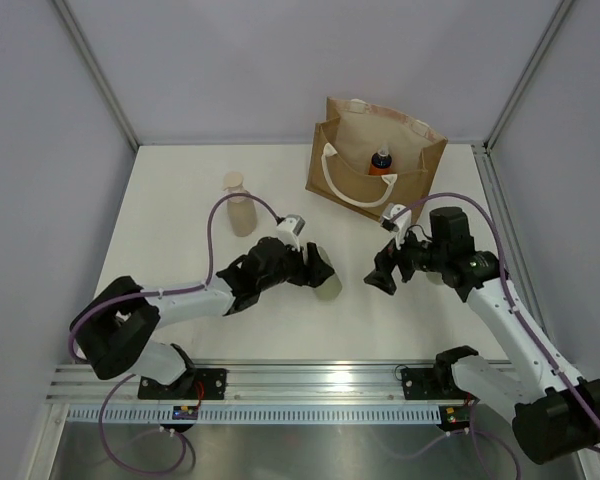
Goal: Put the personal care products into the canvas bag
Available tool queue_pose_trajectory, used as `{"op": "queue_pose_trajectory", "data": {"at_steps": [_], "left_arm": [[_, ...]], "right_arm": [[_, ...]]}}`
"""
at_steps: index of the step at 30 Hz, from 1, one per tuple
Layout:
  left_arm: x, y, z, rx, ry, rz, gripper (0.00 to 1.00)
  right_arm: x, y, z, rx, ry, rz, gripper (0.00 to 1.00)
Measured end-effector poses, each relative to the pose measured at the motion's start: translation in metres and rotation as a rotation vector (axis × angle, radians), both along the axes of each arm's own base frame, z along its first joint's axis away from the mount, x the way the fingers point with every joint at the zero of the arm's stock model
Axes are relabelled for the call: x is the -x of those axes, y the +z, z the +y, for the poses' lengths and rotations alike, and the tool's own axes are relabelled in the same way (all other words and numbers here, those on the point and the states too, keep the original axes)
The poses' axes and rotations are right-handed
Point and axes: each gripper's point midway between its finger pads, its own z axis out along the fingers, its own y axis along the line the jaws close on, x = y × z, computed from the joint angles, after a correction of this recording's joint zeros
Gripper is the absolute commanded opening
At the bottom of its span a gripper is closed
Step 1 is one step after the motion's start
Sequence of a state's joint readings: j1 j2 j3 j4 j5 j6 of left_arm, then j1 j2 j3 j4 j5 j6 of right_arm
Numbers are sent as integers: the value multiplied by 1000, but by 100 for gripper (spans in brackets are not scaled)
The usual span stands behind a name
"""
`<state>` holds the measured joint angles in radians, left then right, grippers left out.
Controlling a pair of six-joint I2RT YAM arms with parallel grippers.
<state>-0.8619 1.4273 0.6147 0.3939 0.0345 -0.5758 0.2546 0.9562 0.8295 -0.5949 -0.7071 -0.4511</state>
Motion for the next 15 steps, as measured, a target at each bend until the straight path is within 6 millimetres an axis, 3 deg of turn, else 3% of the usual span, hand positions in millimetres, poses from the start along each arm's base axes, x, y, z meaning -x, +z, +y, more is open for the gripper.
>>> {"op": "queue_pose_trajectory", "data": {"at_steps": [8,15], "left_arm": [[-33,66,-18,291,62,155,0],[-36,72,-39,384,39,305,0]], "right_arm": [[-25,-1,41,-46,-152,56,100],[-41,-2,60,-61,-202,67,99]]}}
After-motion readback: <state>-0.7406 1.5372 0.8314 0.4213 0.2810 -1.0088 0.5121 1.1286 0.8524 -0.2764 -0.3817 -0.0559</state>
